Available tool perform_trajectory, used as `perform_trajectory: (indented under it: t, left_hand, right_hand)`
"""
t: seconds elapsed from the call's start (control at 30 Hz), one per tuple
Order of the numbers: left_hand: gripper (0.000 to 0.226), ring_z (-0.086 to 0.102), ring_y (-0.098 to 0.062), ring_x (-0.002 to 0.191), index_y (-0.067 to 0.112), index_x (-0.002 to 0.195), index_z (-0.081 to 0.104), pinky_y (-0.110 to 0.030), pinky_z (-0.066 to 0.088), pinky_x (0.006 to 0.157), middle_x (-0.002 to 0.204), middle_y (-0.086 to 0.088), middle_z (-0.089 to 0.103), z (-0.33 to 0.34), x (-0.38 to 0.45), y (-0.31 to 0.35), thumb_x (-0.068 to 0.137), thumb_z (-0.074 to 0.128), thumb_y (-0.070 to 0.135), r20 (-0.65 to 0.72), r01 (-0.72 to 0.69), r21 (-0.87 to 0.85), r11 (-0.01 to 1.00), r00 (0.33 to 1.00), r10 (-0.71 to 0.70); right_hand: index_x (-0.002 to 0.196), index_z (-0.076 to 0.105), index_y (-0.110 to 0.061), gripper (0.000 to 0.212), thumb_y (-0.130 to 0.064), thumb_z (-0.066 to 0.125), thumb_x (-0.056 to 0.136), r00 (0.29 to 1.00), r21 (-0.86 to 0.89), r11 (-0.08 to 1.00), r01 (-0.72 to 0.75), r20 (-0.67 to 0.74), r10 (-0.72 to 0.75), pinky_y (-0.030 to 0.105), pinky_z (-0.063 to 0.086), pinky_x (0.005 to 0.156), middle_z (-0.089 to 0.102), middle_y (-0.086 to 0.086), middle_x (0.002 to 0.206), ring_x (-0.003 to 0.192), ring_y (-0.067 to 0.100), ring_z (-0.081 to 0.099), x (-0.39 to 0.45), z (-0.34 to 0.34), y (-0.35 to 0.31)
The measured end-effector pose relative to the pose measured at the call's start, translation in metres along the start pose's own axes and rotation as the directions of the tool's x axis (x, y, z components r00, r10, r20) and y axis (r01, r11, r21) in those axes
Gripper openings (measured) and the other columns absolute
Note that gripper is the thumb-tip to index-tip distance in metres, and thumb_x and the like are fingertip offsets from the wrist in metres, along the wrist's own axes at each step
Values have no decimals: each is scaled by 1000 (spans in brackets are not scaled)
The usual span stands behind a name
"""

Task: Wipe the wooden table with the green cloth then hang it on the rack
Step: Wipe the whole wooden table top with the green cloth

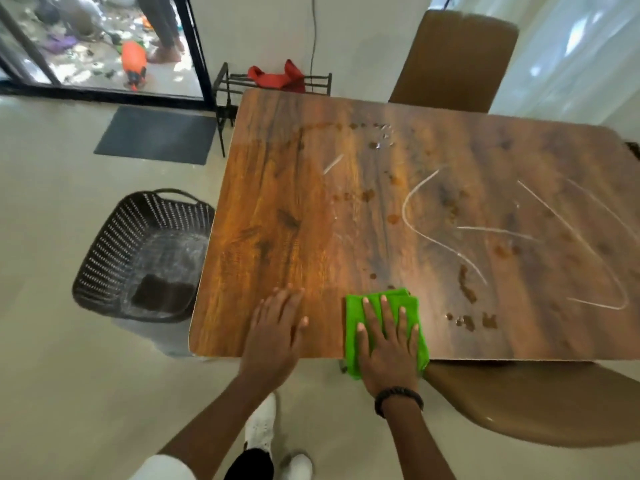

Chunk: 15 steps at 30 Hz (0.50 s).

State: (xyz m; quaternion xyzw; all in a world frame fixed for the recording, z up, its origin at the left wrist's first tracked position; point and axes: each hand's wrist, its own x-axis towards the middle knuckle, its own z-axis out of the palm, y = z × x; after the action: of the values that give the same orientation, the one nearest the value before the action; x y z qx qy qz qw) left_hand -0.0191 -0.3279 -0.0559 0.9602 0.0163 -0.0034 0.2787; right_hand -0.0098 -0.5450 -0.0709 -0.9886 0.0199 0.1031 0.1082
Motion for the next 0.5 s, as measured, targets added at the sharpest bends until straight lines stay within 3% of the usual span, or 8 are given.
perform_trajectory:
  t: [0.1,0.27,0.5]
  left_hand:
    - [50,24,-17,143,28,147,30,-42,19,119,152,3,35,23,14,14,100,26,43,52,-65,42,997,997,63]
    - [50,24,-16,143,26,146,32,-43,19,119,151,3,37,34,27,18,99,25,42,32,-35,84,996,999,32]
    - [50,27,-11,142,26,145,36,-41,19,120,151,7,37,35,29,22,99,27,41,3,27,44,999,1000,-27]
  right_hand:
    - [150,-3,-51,53,-57,12,99,1000,18,1000,-10,9,9,48,-13,118,-6,-12,162,148,23,-17,0,0,-5]
    - [152,3,-48,53,-55,12,100,999,14,999,-31,-37,31,52,-6,117,3,-10,163,150,26,-5,18,-1,-10]
    - [153,2,-45,58,-58,14,98,998,76,997,-24,-64,29,58,-11,116,-3,-7,163,149,33,-9,121,-16,-50]
